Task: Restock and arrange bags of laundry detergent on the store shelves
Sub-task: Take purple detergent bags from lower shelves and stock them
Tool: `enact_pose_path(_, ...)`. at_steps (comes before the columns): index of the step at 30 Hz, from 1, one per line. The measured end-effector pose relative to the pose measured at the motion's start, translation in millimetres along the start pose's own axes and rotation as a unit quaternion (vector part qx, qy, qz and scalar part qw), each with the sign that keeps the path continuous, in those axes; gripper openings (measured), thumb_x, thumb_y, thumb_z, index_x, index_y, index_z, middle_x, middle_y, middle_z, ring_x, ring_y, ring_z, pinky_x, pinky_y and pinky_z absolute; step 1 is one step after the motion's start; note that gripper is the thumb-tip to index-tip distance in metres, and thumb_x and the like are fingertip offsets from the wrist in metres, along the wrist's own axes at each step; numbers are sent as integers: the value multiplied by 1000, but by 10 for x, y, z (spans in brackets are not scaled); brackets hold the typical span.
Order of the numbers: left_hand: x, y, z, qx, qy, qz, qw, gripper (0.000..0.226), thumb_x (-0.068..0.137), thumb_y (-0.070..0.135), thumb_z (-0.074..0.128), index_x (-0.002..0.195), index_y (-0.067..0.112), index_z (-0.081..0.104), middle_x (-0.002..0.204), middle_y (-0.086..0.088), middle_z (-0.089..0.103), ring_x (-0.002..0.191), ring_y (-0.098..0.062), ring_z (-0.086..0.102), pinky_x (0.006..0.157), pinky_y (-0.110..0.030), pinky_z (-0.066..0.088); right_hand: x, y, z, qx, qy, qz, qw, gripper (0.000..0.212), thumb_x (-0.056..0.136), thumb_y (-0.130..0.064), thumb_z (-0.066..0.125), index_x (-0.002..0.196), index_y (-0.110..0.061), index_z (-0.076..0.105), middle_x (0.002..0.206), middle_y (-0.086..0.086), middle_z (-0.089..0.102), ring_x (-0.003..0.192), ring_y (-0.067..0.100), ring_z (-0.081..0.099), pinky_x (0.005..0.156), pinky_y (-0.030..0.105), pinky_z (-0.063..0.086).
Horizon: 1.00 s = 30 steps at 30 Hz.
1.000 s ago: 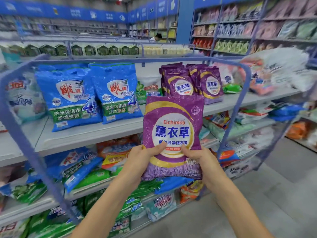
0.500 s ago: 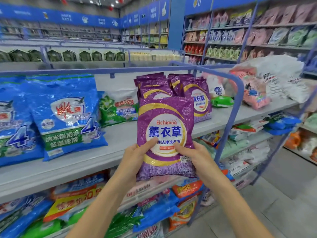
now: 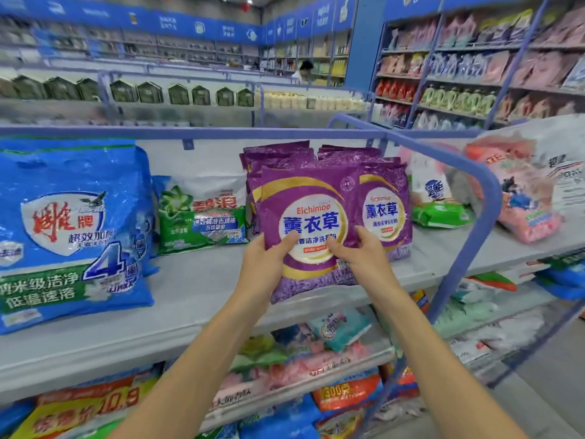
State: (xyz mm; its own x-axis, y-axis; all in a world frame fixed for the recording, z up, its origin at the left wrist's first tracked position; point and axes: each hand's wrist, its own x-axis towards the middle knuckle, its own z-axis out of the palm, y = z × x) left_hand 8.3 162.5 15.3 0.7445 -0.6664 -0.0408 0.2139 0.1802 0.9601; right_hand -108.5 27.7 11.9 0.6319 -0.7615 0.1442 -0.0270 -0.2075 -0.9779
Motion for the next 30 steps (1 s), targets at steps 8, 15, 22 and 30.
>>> enact_pose_path(8, 457, -396, 300, -12, 162, 46, 986, 21, 92, 24, 75, 111, 25, 66, 102, 6, 78, 91, -15, 76, 79, -41, 64, 608, 383, -43, 31, -34, 42, 998, 38, 95, -21, 71, 130, -12, 59, 117, -1, 73, 105, 11, 71, 87, 28, 60)
enact_pose_path(15, 523, -462, 473, -2, 267, 99, 959, 31, 91, 26, 76, 120, 21, 65, 107, 7, 76, 95, -11, 74, 82, -40, 64, 633, 330, -20, 63, -30, 41, 997, 6, 101, -38, 62, 103, -32, 62, 105, -14, 74, 93, -3, 70, 76, 18, 56)
enact_pose_path(22, 315, -451, 219, 145, 97, 5, 985, 91, 60, 5, 95, 135, 23, 46, 116, 10, 70, 100, -3, 68, 67, -13, 56, 337, 464, -255, -121, -119, -23, 985, 93, 77, -20, 89, 151, -26, 32, 136, -17, 51, 124, 2, 49, 99, 24, 40)
enact_pose_path(30, 382, -452, 110, 352, 95, 49, 930, 95, 58, 2, 94, 138, 25, 48, 103, 20, 64, 91, 7, 60, 62, -1, 46, 487, 454, -153, -177, -112, -23, 978, 70, 79, -13, 86, 131, -23, 41, 121, -12, 55, 111, 8, 51, 90, 26, 40)
